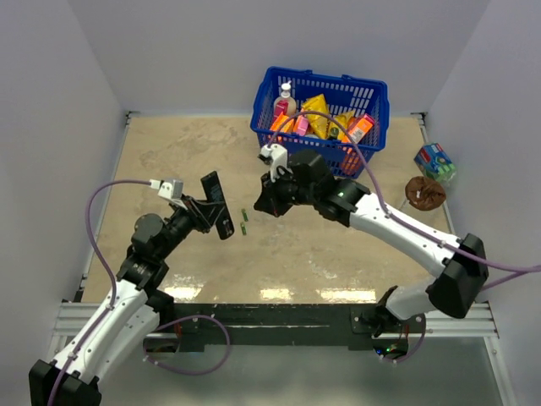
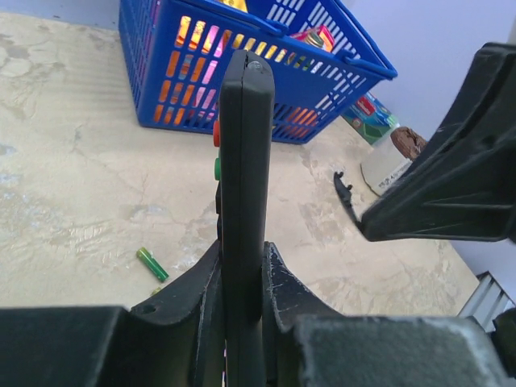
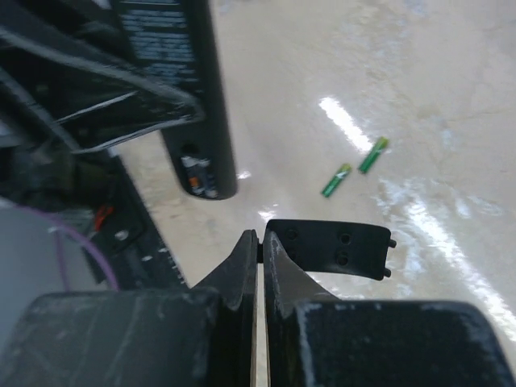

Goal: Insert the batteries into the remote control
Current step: Pick up the battery cover at the center of the board, then place the remote control at the center of the board.

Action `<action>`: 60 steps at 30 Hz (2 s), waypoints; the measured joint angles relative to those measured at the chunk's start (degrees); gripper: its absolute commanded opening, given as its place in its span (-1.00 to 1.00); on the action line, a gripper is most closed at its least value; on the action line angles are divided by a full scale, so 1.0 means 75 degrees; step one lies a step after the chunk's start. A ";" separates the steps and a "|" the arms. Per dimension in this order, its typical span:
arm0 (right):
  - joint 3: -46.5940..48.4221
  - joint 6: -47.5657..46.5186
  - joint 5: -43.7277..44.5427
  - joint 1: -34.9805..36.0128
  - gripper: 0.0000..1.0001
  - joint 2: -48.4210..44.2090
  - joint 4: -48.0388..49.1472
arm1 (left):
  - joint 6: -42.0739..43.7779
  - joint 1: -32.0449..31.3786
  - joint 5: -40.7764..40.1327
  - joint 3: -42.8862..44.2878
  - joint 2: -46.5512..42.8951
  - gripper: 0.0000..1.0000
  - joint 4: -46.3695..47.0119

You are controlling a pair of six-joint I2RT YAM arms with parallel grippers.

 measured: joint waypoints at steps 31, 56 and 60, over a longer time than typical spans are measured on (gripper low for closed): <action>-0.5135 0.6330 -0.4593 -0.1081 -1.00 0.3156 1.2056 | -0.0618 0.0000 -0.1029 -0.0227 -0.0839 -1.00 -0.1606; -0.4535 0.3456 -0.3751 -0.1081 -1.00 0.0833 0.7195 | -0.2929 0.0000 -0.0731 -0.2206 0.2002 -0.58 0.0822; -0.4415 0.3264 -0.3704 -0.1081 -1.00 0.0787 0.6840 | -0.3066 0.0000 -0.0793 -0.2162 0.2101 -0.48 0.0685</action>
